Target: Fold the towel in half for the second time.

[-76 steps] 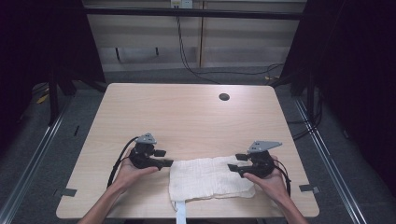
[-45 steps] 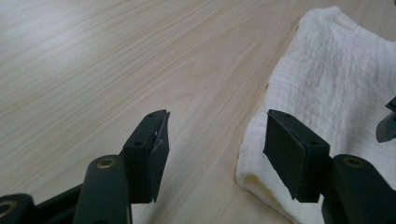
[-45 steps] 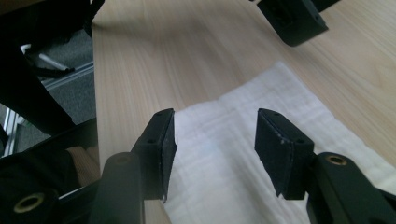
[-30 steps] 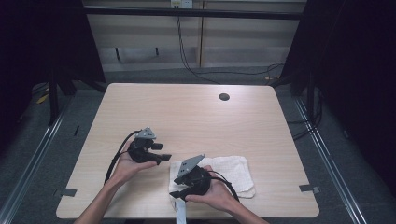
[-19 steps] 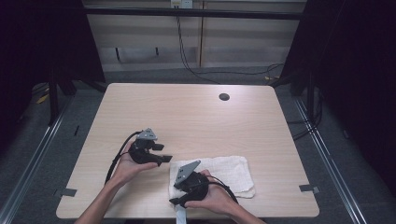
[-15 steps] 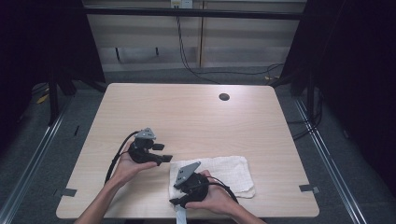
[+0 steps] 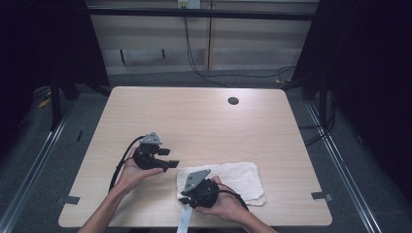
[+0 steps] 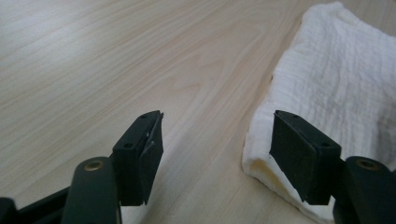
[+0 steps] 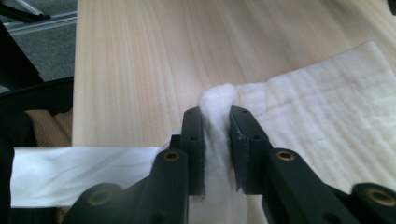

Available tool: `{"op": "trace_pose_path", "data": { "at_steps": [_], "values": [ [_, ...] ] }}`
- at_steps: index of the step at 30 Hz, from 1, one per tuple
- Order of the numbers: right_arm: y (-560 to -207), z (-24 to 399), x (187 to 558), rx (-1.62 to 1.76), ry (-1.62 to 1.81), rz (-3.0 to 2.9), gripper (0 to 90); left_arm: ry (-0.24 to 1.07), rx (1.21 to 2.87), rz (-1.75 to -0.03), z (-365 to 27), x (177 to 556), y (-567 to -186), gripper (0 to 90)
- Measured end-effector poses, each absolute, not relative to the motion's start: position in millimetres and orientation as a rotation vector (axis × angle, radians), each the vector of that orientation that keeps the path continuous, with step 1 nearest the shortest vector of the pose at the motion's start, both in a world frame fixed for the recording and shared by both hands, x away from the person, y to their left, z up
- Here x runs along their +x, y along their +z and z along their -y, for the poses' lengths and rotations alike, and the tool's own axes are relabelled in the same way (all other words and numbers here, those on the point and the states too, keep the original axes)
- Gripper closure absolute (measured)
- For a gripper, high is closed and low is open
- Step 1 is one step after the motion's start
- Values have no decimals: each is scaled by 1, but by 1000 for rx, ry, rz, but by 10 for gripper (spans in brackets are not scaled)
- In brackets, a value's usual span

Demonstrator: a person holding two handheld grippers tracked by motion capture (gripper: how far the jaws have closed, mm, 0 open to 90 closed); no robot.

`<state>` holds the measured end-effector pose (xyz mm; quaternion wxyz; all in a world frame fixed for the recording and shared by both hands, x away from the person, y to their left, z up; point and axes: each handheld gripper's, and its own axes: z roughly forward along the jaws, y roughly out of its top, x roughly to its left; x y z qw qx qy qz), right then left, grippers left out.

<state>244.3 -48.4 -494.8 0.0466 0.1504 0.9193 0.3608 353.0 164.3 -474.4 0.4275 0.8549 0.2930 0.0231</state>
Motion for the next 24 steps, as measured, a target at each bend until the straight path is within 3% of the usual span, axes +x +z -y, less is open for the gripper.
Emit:
{"op": "trace_pose_path", "data": {
  "at_steps": [4,8,17,24],
  "values": [
    [-495,49,247,511,1104,-2813,827,30,2144,-756,-161,353,-480,328],
    [-495,50,249,540,1117,-2813,833,-8,2164,-704,-156,351,-483,391],
    [-495,50,250,551,1108,-2824,834,-128,2220,-654,-144,347,-494,407],
    [-496,53,253,584,1159,-2837,834,-122,2268,-601,-140,341,-497,529]
  ]
}}
